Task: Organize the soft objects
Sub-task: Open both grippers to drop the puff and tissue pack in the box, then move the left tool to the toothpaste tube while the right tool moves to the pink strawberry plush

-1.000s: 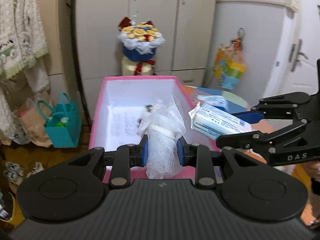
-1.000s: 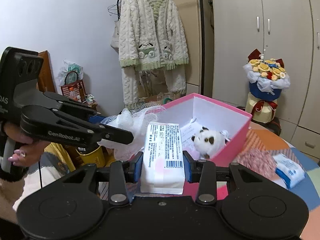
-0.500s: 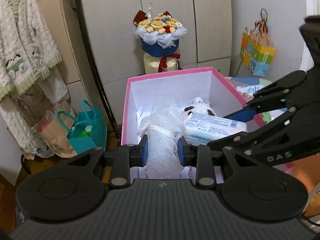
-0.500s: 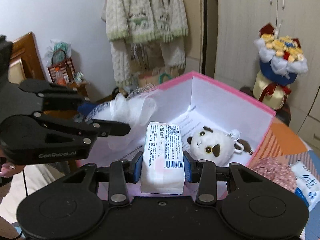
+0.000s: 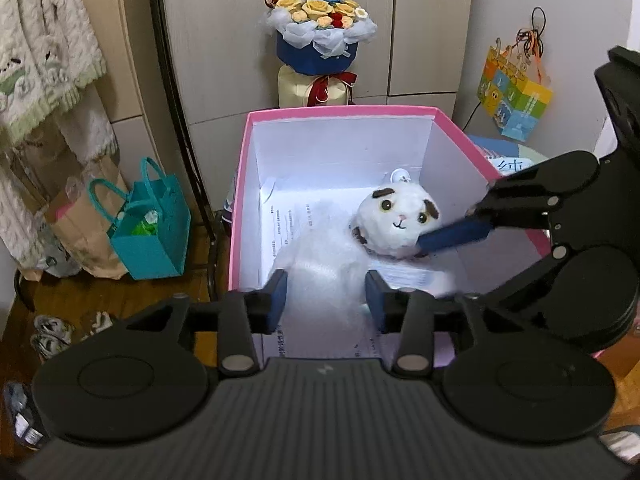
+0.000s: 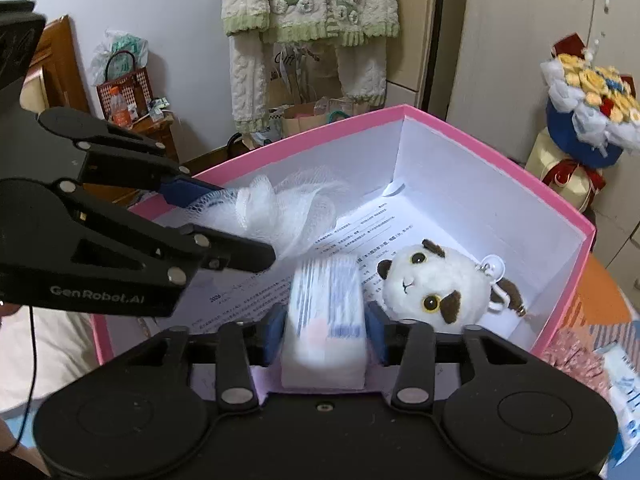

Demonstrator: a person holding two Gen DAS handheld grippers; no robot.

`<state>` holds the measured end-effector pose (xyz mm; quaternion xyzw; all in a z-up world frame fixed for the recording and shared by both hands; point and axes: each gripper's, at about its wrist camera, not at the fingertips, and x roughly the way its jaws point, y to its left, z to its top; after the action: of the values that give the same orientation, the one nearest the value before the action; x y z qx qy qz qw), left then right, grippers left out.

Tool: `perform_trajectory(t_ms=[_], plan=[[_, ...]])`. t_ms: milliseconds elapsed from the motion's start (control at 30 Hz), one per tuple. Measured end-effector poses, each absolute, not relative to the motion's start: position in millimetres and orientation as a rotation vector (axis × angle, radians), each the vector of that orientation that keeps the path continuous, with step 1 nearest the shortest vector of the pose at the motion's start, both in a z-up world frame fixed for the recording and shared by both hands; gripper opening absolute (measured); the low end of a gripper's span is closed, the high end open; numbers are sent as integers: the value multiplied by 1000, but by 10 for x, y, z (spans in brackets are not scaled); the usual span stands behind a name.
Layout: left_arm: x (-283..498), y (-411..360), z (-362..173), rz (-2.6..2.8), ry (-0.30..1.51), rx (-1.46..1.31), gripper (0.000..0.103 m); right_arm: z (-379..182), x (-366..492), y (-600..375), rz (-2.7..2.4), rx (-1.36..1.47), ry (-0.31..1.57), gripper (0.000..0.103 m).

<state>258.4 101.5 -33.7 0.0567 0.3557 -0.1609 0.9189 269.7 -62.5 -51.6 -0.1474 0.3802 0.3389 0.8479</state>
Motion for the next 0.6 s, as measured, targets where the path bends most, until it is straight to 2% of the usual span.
perform_trajectory(t_ms=[33, 100, 600], plan=[[2570, 1020, -323, -336, 731, 111, 53, -499, 2670, -632, 710, -322, 791, 75], [2510, 1034, -283, -339, 715, 107, 59, -449, 2611, -669, 715, -333, 769, 76], [1886, 1011, 195, -407, 658, 93, 65, 1, 1911, -1011, 644, -370, 658, 76]])
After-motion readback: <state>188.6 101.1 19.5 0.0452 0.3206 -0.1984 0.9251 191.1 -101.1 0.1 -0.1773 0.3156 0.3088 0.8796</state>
